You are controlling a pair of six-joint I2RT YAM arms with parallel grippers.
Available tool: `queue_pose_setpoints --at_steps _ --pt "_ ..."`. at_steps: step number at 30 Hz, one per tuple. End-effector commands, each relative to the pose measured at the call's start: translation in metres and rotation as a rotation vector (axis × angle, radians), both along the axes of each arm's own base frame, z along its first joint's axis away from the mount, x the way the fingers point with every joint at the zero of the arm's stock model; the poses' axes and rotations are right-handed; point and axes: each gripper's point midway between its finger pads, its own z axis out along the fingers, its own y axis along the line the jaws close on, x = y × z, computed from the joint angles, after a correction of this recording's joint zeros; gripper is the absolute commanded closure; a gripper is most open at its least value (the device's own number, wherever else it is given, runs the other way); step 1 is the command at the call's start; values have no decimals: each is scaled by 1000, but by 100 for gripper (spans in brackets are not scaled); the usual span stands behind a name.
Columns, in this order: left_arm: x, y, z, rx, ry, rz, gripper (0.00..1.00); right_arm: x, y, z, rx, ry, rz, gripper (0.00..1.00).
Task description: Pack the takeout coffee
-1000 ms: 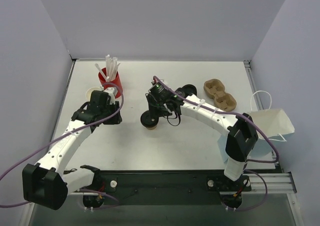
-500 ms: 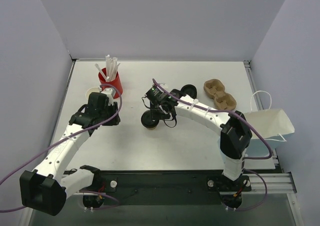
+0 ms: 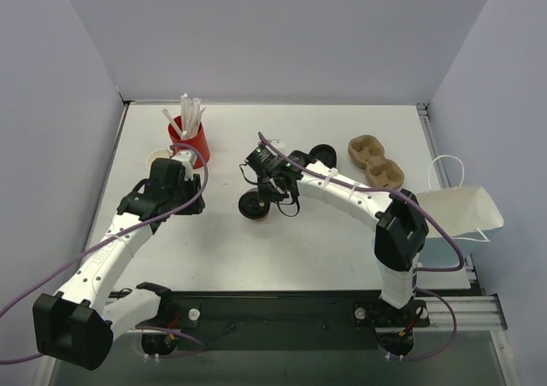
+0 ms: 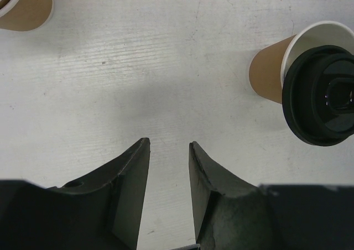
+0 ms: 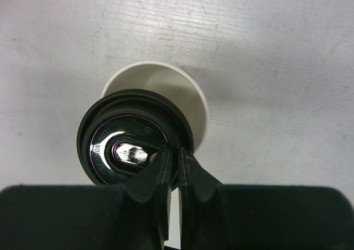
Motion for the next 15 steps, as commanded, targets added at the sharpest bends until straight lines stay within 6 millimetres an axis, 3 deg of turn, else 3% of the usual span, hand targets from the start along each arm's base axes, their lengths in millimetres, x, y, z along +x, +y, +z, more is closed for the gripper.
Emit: queue_pose_setpoints --at_steps 1,11,15 --pt "8 0 14 -6 -72 0 55 5 -3 8 -36 -27 -1 100" --pt "10 5 15 10 -83 23 55 18 1 31 -94 -134 71 100" --pt "10 8 17 19 -90 39 55 20 -2 25 -137 -143 84 100"
